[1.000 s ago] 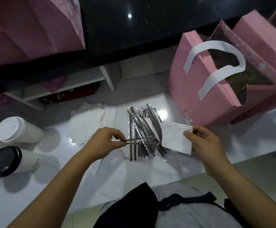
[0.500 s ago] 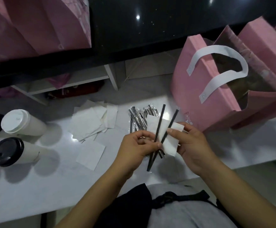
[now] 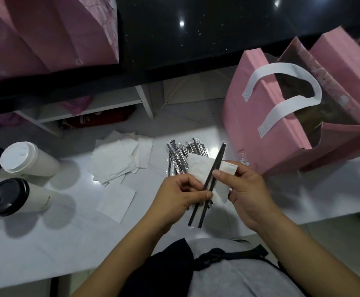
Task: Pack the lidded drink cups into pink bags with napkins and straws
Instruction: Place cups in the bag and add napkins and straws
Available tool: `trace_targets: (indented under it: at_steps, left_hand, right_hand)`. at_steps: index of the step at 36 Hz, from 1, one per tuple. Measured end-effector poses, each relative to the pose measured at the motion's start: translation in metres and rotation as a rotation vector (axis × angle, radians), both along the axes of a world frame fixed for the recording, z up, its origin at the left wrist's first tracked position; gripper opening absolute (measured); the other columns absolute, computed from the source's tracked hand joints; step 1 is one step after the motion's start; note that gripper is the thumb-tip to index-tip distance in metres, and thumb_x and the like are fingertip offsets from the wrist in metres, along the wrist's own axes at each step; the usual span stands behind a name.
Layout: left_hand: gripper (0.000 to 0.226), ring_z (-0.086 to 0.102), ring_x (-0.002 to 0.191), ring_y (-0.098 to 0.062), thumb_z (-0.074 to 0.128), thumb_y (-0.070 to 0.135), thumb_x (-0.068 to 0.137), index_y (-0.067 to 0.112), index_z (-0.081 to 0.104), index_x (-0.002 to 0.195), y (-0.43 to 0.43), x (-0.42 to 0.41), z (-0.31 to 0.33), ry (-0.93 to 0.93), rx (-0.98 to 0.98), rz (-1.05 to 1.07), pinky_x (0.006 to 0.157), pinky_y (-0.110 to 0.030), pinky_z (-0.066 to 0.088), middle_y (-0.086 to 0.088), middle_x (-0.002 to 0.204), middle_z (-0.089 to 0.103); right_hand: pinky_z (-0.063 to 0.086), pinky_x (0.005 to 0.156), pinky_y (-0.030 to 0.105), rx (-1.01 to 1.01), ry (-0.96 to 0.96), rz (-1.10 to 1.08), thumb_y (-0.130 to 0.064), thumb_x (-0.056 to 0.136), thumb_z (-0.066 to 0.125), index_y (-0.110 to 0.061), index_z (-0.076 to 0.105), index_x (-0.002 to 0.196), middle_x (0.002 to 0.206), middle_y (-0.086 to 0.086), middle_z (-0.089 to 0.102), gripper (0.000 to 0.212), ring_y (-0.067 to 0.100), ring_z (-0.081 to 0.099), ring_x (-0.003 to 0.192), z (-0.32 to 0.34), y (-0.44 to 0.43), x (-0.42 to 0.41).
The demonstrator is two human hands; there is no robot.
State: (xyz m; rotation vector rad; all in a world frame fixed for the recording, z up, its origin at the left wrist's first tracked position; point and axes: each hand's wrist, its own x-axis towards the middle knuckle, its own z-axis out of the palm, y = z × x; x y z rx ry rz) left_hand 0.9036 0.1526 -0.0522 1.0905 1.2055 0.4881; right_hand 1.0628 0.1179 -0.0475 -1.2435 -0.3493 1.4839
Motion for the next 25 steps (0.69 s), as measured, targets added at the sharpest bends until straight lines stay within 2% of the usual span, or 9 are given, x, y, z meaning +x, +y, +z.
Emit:
trace_targets:
  at_steps: [4,9,12,15,18,20,21,23,25]
  left_hand:
    - [0.018,0.061,0.053,-0.010,0.083,0.001,0.073,0.005,0.066,0.076,-0.001,-0.001,0.001,0.006,-0.024,0.002,0.047,-0.016,0.040,-0.006,0.063,0.068]
    - [0.020,0.064,0.055,-0.012,0.085,0.006,0.073,0.007,0.065,0.077,-0.004,-0.001,0.000,0.038,-0.052,-0.046,0.049,-0.019,0.038,-0.004,0.062,0.067]
    - [0.022,0.067,0.062,-0.015,0.086,0.017,0.074,0.009,0.067,0.081,-0.007,0.001,-0.002,0.068,-0.024,-0.044,0.053,-0.022,0.044,-0.001,0.066,0.070]
    - [0.046,0.068,0.079,-0.014,0.086,0.044,0.066,0.021,0.064,0.099,-0.009,0.000,-0.002,0.136,0.103,0.128,0.063,-0.025,0.053,0.004,0.087,0.070]
    - [0.087,0.057,0.107,0.003,0.086,0.057,0.058,0.042,0.041,0.132,-0.002,-0.007,0.000,0.114,0.185,0.144,0.080,-0.018,0.049,0.017,0.125,0.053]
    - [0.096,0.055,0.121,-0.007,0.089,0.048,0.062,0.049,0.033,0.140,0.006,-0.012,0.000,0.020,0.085,0.042,0.092,-0.025,0.047,0.011,0.139,0.051]
    - [0.091,0.060,0.120,-0.016,0.088,0.037,0.067,0.043,0.037,0.142,0.008,-0.013,0.000,-0.056,0.008,-0.001,0.096,-0.031,0.049,0.003,0.137,0.058]
    - [0.070,0.068,0.109,-0.026,0.084,0.014,0.073,0.020,0.053,0.135,0.009,-0.012,0.003,-0.179,-0.088,-0.044,0.091,-0.038,0.054,-0.010,0.119,0.071]
    - [0.048,0.071,0.100,-0.029,0.080,0.004,0.074,0.011,0.065,0.119,0.003,-0.006,0.007,-0.175,-0.055,-0.033,0.084,-0.038,0.058,-0.013,0.108,0.075]
  right_hand:
    - [0.061,0.063,0.036,0.027,-0.017,0.021,-0.003,0.071,0.073,-0.006,0.074,0.092,0.091,0.019,0.075,0.021,0.030,0.073,0.077,0.000,0.000,0.000]
    - [0.059,0.063,0.036,0.031,-0.057,0.026,0.004,0.078,0.071,0.001,0.073,0.096,0.090,0.021,0.074,0.018,0.033,0.072,0.077,-0.003,-0.003,0.003]
    - [0.058,0.061,0.034,0.026,-0.077,0.007,0.005,0.079,0.071,0.001,0.072,0.094,0.086,0.020,0.074,0.015,0.031,0.071,0.074,-0.003,-0.005,0.003]
    - [0.059,0.061,0.032,0.003,-0.056,-0.033,0.006,0.078,0.071,0.000,0.072,0.093,0.085,0.017,0.075,0.015,0.027,0.072,0.072,-0.002,-0.006,0.006]
    - [0.059,0.060,0.032,-0.006,-0.036,0.023,0.002,0.075,0.073,-0.002,0.072,0.093,0.088,0.018,0.075,0.019,0.028,0.072,0.072,0.002,-0.008,0.010]
    - [0.058,0.058,0.030,-0.004,-0.026,0.067,0.000,0.070,0.075,-0.004,0.073,0.089,0.088,0.018,0.075,0.020,0.027,0.072,0.072,0.004,-0.011,0.012]
    - [0.058,0.058,0.030,-0.005,-0.021,0.080,0.001,0.070,0.075,-0.005,0.072,0.087,0.086,0.017,0.075,0.018,0.026,0.072,0.071,0.004,-0.012,0.012]
    - [0.057,0.057,0.030,-0.020,-0.023,0.082,0.001,0.071,0.074,-0.007,0.072,0.083,0.083,0.014,0.075,0.015,0.025,0.072,0.069,0.002,-0.014,0.012]
    - [0.057,0.056,0.030,-0.042,-0.026,0.061,0.000,0.071,0.075,-0.007,0.071,0.084,0.084,0.015,0.075,0.015,0.026,0.072,0.070,0.001,-0.015,0.013]
